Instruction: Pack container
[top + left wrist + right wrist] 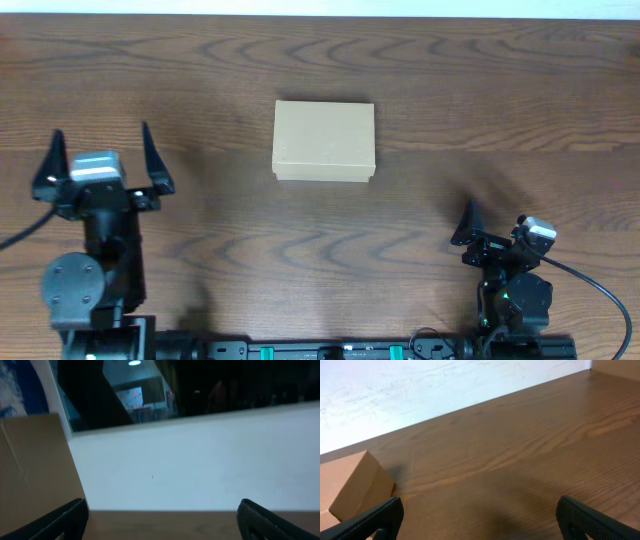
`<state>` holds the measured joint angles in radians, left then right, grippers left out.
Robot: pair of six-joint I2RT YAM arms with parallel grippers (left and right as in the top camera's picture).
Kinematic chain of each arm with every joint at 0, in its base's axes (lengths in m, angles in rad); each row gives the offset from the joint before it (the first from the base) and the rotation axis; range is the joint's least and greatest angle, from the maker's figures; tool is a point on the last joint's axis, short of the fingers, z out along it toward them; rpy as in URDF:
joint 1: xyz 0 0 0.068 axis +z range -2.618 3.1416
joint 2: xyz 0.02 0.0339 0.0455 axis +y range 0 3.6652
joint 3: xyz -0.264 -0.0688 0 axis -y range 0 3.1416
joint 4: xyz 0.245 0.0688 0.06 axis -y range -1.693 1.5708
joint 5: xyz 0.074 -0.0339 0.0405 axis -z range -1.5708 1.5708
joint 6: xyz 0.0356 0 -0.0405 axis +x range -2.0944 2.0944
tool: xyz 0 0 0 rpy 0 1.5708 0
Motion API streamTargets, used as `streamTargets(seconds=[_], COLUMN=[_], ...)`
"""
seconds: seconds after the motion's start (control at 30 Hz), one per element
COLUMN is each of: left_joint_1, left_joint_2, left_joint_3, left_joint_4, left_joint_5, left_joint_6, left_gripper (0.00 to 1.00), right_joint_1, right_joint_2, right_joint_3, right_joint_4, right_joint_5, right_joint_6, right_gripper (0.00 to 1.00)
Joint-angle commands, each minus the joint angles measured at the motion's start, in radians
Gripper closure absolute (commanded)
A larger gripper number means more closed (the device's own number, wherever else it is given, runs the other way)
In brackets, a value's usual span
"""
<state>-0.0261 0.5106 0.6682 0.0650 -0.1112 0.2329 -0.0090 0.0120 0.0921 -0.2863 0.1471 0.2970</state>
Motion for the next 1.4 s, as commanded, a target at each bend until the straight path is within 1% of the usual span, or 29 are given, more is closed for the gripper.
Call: streamTargets(seconds=[0.0,0.33,0.6,1.2,1.37], left_joint_1=[0.005,0.006,0.006,0.006,0.006], left_joint_2=[-0.053,-0.266,-0.368,-0.476,-0.5], left_joint_3=[-0.076,-0.238,-0.309,-0.428,-0.435], left_joint_4=[0.018,0.018,0.014,0.014,0.014], left_joint_5=[0.008,0.008,0.008,0.011,0.011], left_joint_6=[0.007,0.007,0.006,0.006,0.007], left_gripper=[0.05,0.05,0.05,0.04,0.05], right_joint_1=[0.01,0.01,0.01,0.01,0.01], right_joint_2=[-0.006,-0.006,-0.006,-0.006,-0.006], right_joint_3=[-0.004,-0.004,-0.004,-0.004,-0.004], right_joint_4=[0.003,0.003,0.003,0.003,0.003], right_joint_5=[0.003,0.003,0.003,0.003,0.003], right_joint_6=[0.013,0.013,0.013,0.013,0.013], right_gripper=[0.01,0.01,0.01,0.01,0.01])
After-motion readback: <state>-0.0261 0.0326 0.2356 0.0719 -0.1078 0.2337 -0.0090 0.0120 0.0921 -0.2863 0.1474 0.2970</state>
